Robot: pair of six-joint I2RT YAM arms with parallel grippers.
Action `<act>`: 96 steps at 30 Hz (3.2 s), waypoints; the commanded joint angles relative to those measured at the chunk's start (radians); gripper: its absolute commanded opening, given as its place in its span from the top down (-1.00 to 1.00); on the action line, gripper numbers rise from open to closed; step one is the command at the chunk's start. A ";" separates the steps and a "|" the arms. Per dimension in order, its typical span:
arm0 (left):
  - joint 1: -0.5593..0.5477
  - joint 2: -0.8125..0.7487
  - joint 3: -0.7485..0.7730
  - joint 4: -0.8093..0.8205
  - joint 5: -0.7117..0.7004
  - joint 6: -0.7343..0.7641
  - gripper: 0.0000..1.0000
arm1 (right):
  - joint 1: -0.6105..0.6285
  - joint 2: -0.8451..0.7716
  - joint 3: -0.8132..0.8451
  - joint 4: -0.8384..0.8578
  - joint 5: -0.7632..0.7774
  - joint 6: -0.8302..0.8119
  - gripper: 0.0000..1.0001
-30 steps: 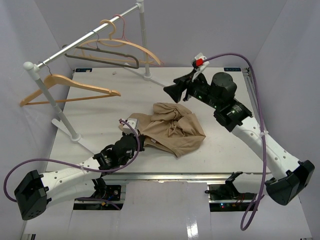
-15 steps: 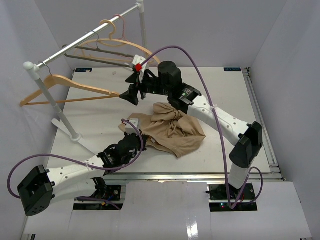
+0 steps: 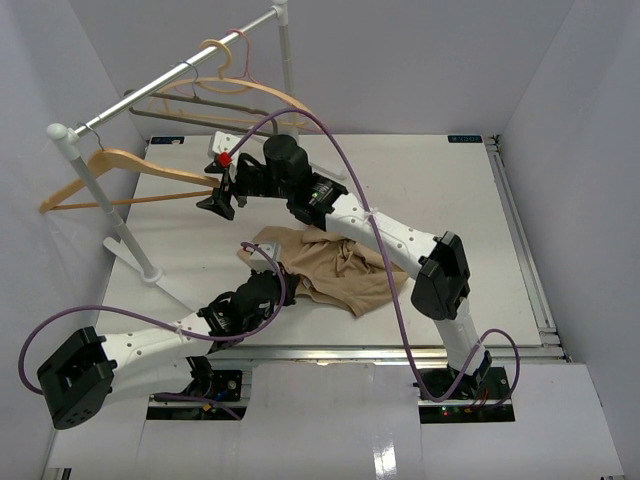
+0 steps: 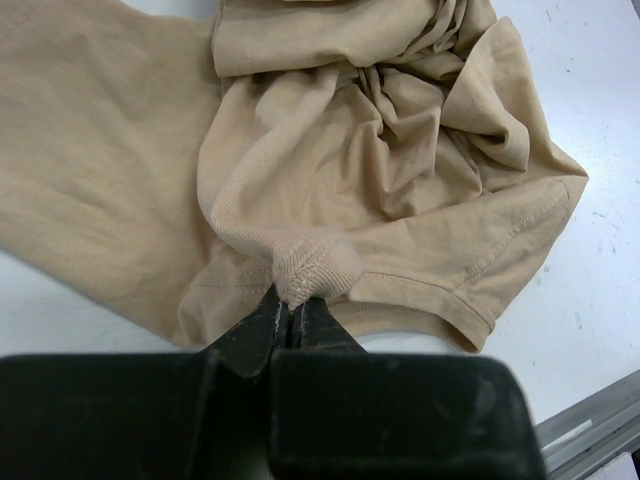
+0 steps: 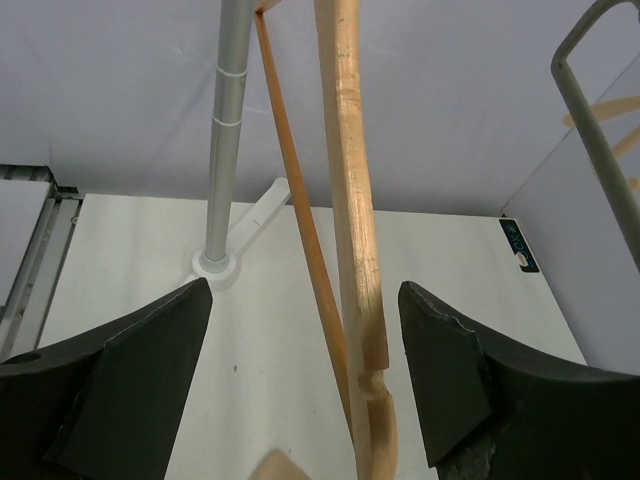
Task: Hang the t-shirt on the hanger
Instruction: Pick up the hanger from the clothesline.
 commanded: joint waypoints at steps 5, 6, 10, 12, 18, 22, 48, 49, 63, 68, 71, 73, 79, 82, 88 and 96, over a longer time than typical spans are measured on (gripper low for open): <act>0.000 0.025 0.017 0.023 0.031 -0.013 1.00 | 0.007 0.027 0.080 0.050 0.059 -0.098 -0.66; 0.000 0.021 0.017 0.023 0.031 -0.013 1.00 | 0.007 0.035 0.086 0.045 0.059 -0.099 -0.66; 0.000 0.008 0.014 0.019 0.023 -0.010 1.00 | 0.008 0.077 0.141 0.019 0.039 -0.083 -0.65; 0.000 0.006 0.017 0.016 0.019 -0.010 1.00 | 0.010 0.096 0.152 0.021 0.020 -0.068 -0.62; 0.000 0.004 0.019 0.008 0.018 -0.015 1.00 | 0.010 0.136 0.186 0.030 0.031 -0.020 -0.61; 0.000 0.001 0.017 0.010 0.018 -0.015 1.00 | 0.011 0.154 0.198 0.042 0.028 0.017 -0.55; 0.000 -0.006 0.027 -0.003 0.018 -0.009 1.00 | 0.010 0.121 0.168 0.071 0.059 0.103 0.80; 0.000 -0.007 0.027 -0.003 0.017 -0.009 1.00 | 0.010 0.118 0.167 0.071 0.064 0.103 0.83; 0.000 -0.042 0.030 -0.028 -0.003 -0.001 1.00 | 0.011 0.016 0.102 0.105 0.160 0.072 0.85; 0.000 -0.051 0.026 -0.030 -0.010 0.004 1.00 | 0.012 -0.005 0.103 0.080 0.181 0.056 0.85; 0.000 -0.051 0.029 -0.034 -0.017 0.004 1.00 | 0.010 -0.023 0.079 0.075 0.181 0.063 0.85; 0.000 -0.054 0.029 -0.035 -0.020 0.004 1.00 | 0.010 -0.032 0.075 0.060 0.192 0.066 0.85; 0.000 -0.054 0.033 -0.041 -0.021 0.001 1.00 | 0.011 -0.107 -0.040 0.013 0.251 0.037 0.85; 0.000 -0.050 0.034 -0.044 -0.022 0.002 1.00 | 0.008 -0.172 -0.126 0.027 0.273 0.008 0.85; 0.000 -0.042 0.041 -0.054 -0.038 0.004 1.00 | 0.010 -0.237 -0.211 0.020 0.293 -0.004 0.85; 0.000 0.011 0.062 -0.062 -0.041 0.004 1.00 | 0.008 -0.328 -0.388 0.110 0.349 -0.043 0.85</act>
